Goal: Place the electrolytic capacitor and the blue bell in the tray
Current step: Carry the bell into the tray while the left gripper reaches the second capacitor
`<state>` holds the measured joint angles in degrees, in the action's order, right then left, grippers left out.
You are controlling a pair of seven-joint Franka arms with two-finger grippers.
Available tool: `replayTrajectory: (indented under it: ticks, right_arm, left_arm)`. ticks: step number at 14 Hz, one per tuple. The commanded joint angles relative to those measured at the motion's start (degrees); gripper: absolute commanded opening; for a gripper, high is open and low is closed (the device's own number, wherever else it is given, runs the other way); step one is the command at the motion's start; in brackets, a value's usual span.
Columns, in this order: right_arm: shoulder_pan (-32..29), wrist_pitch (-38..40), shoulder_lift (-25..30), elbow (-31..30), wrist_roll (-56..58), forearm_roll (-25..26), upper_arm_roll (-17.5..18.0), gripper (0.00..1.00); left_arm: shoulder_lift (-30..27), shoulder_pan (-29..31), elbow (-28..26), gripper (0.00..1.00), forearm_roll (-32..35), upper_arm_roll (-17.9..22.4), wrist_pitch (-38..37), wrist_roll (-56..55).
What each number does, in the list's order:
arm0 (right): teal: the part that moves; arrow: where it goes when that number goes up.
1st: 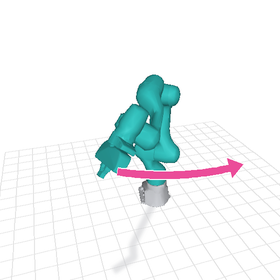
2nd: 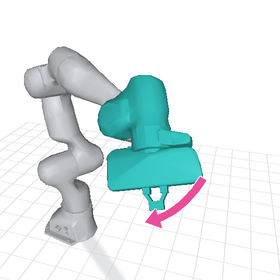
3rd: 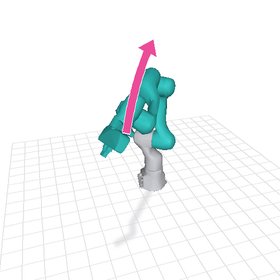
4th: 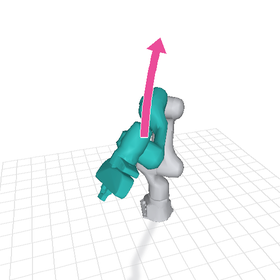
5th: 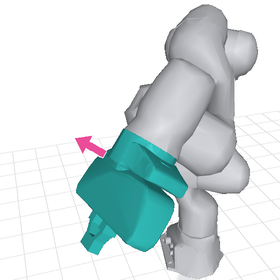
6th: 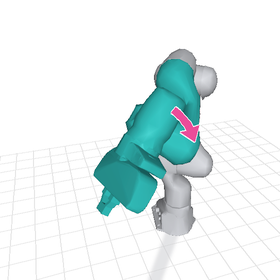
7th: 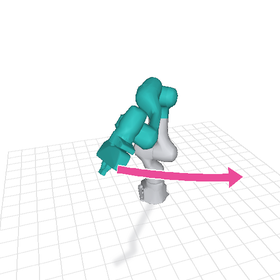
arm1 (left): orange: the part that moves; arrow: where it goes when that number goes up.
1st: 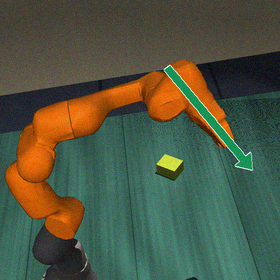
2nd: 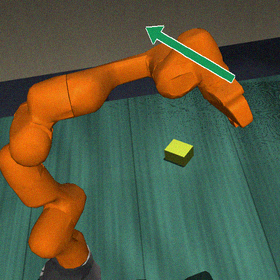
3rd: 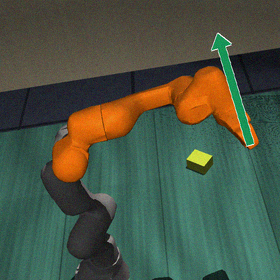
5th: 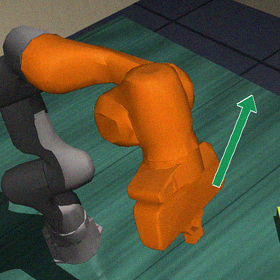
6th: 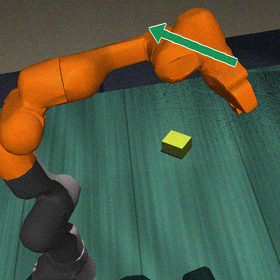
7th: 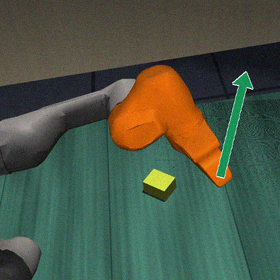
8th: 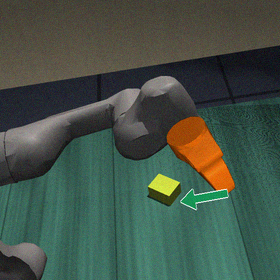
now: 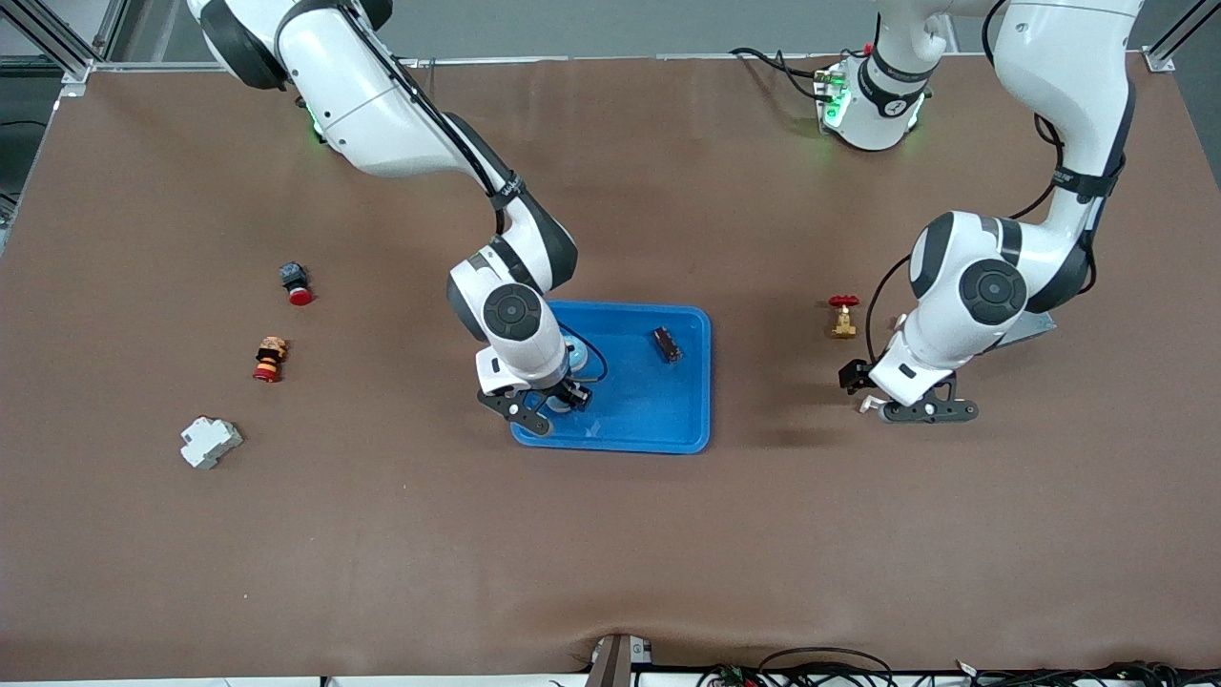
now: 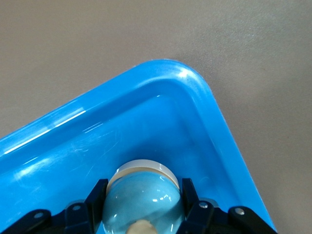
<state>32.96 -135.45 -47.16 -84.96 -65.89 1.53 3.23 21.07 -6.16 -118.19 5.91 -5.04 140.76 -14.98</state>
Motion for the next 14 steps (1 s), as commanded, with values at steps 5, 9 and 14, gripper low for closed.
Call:
replayTrajectory:
  ticks: [5, 9, 14]
  right_arm:
    - [0.7, 0.37, -3.11, 3.66, -1.96, 1.46, -0.59, 0.0]
    - [0.88, 0.37, -3.11, 3.66, -2.05, 1.46, -0.86, 0.0]
    - [0.61, 0.54, -3.02, 3.75, -1.61, 2.07, -1.03, 0.55]
  left_arm:
    - [-0.51, 5.01, -2.13, 1.0, 1.57, -0.49, -4.09, 1.44]
    - [1.51, 4.49, -1.78, 1.0, 1.48, -0.49, -4.09, 0.3]
    - [2.83, 4.4, -1.78, 1.0, 1.48, -0.67, -4.09, 0.03]
